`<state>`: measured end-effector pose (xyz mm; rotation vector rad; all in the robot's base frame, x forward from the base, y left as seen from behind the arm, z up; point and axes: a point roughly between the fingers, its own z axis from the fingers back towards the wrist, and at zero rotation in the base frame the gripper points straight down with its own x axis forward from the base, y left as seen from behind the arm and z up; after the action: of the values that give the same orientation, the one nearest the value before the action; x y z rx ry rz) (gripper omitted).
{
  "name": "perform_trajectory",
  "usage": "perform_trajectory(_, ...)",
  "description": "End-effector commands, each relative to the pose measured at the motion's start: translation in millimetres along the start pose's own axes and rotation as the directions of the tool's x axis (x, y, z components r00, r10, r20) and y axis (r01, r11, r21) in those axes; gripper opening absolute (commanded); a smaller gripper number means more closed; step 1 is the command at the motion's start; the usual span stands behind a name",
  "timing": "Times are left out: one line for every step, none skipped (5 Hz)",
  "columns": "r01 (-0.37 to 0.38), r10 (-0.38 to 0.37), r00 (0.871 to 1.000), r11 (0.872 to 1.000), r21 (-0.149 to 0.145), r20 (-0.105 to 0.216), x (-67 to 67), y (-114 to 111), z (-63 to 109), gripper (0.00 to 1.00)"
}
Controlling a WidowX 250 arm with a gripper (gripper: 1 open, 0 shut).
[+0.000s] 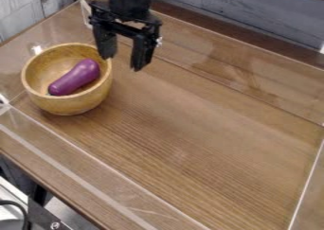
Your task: Remove the purple eggplant from inside the brown bowl and put it on the table
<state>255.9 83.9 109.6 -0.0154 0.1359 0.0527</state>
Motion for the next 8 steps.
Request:
perform_trajectory(-0.006, 0.004, 0.998, 1.0, 0.021, 0.069, -2.7, 12, 17.6, 1.0)
perform_trajectory(-0.009, 0.008, 0.998, 1.0, 0.021, 0.07, -4.8, 20, 17.1, 1.0)
perform_trajectory(-0.012, 0.01, 0.998, 1.0, 0.022, 0.069, -6.2, 27, 16.5, 1.0)
perform_trajectory(-0.017, 0.016, 0.997, 1.0, 0.024, 0.069, -7.4, 36, 14.1, 1.0)
perform_trajectory(-0.024, 0.022, 0.997, 0.999, 0.027, 0.069, -8.8, 46, 10.2, 1.0)
perform_trajectory(-0.029, 0.027, 0.997, 0.999, 0.03, 0.068, -9.3, 55, 6.0, 1.0)
perform_trajectory(-0.036, 0.034, 0.997, 0.999, 0.033, 0.067, -9.3, 64, -0.2, 1.0)
perform_trajectory(-0.042, 0.04, 0.997, 0.999, 0.035, 0.066, -9.6, 72, -7.7, 1.0)
